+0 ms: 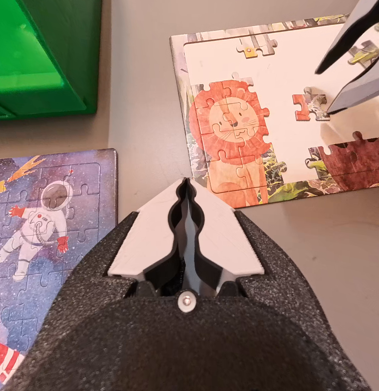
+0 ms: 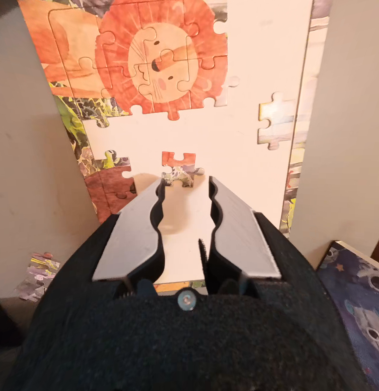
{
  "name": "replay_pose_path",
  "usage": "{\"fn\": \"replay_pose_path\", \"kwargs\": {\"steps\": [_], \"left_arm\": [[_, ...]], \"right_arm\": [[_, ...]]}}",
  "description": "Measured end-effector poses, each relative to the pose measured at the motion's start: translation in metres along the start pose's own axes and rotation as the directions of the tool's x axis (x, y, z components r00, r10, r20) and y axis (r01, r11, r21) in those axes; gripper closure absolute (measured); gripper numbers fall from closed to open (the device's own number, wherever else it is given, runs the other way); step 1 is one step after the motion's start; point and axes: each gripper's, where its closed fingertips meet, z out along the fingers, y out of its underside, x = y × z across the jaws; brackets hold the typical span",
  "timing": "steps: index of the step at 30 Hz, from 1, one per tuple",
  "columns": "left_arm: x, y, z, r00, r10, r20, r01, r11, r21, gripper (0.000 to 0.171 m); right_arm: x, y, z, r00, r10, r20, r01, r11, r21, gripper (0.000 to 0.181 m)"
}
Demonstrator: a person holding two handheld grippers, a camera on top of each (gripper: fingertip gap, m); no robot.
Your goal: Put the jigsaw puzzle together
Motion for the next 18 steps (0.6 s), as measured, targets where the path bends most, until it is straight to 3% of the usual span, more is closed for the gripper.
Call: {"fn": "replay_pose_path", "kwargs": {"steps": [5, 18], "left_arm": [[0.0003, 0.0001, 0.0000, 1.000, 0.002, -0.001, -0.002, 1.000, 0.000, 0.171], [0.0011, 0.0001, 0.0000, 1.000, 0.003, -0.008, -0.003, 1.000, 0.000, 0.171]], "right_arm": [[-0.0043, -0.0060, 0.0057, 0.996, 0.045, 0.077, -0.048, 0.998, 0.047, 0.141], [-0.0004, -0.0041, 0.0105, 0.999, 0.011, 0.030, -0.012, 0.999, 0.050, 0.151]]}}
